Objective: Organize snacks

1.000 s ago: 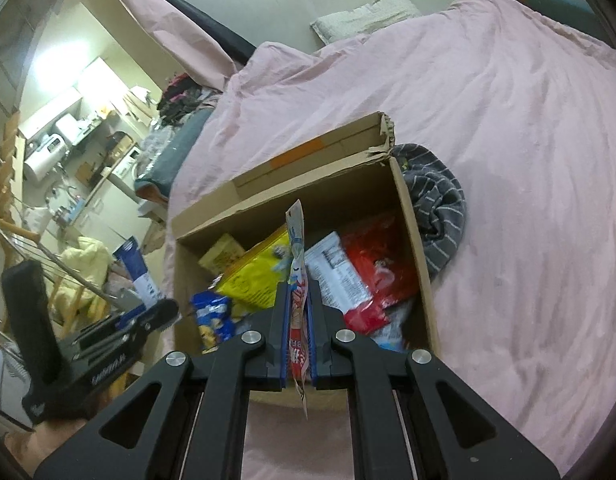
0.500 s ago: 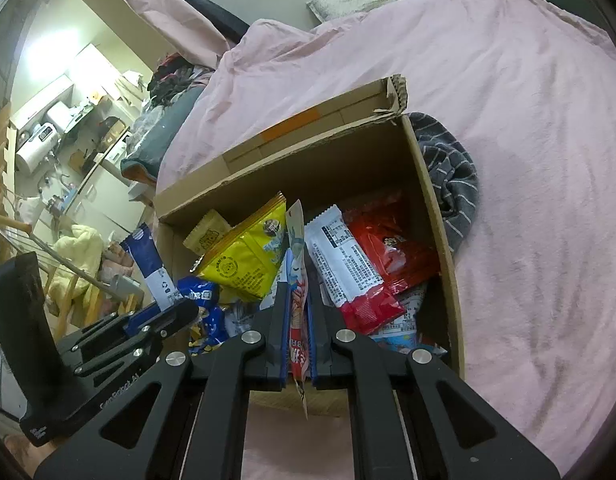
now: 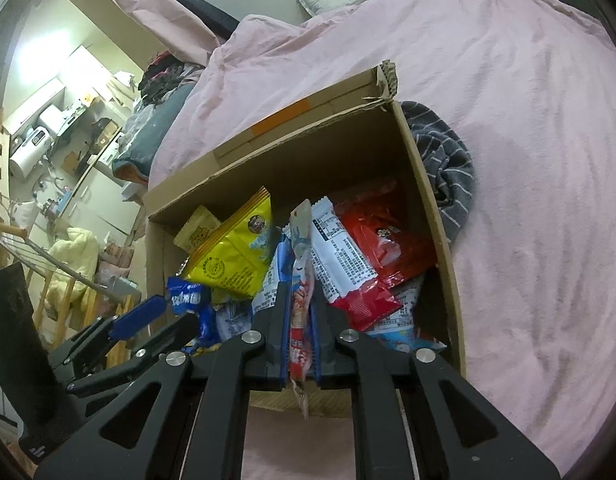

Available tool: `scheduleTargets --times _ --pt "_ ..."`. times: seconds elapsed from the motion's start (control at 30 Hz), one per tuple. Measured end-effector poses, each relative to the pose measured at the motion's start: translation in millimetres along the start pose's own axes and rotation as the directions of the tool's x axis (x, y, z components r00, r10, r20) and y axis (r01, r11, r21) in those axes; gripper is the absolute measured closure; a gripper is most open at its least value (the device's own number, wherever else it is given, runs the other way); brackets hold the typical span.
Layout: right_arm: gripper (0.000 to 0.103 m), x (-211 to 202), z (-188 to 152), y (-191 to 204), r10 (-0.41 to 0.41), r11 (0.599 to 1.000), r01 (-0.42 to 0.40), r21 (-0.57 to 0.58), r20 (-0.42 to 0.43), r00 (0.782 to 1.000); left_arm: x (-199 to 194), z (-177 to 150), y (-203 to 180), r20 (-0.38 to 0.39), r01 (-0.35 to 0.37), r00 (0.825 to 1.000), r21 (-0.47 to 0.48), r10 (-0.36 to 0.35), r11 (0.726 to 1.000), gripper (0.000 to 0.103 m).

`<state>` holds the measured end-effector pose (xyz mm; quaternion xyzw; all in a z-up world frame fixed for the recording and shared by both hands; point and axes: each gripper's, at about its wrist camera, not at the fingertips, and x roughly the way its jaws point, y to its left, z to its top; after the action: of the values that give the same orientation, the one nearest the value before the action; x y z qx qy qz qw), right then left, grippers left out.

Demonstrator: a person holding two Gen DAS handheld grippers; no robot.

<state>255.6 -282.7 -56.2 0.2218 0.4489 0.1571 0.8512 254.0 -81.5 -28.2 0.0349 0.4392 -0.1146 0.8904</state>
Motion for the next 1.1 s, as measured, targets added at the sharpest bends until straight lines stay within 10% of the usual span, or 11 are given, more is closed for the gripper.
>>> scheduleTargets --times 0.27,0.4,0.5,0.63,0.83,1.1 --pt "0.085 -4 2 0 -0.029 1.000 0.029 -0.005 0.025 0.999 -11 1 14 0.054 0.001 0.999 -0.070 0.002 0.998 0.029" --pt "0.046 -10 5 0 -0.039 0.999 0.038 0.006 0.053 0.998 -19 1 19 0.079 -0.012 0.997 -0.085 0.019 0.996 0.029" --pt "0.045 -17 6 6 -0.073 0.997 0.075 -0.024 0.091 0.993 -26 0 21 0.105 -0.056 0.992 -0.103 0.067 0.993 0.029" --pt "0.018 -34 7 12 -0.111 0.992 0.120 -0.048 0.166 0.980 -33 -4 24 0.116 -0.093 0.988 -0.105 0.105 0.990 0.028" --pt "0.011 -64 2 8 -0.077 0.997 0.080 -0.009 0.197 0.977 -44 -9 40 0.096 -0.115 0.986 -0.179 0.133 0.977 0.002" --pt "0.001 -95 -15 28 -0.099 0.991 0.119 -0.061 0.268 0.958 -79 -26 43 0.151 -0.160 0.971 -0.181 0.188 0.971 0.000"
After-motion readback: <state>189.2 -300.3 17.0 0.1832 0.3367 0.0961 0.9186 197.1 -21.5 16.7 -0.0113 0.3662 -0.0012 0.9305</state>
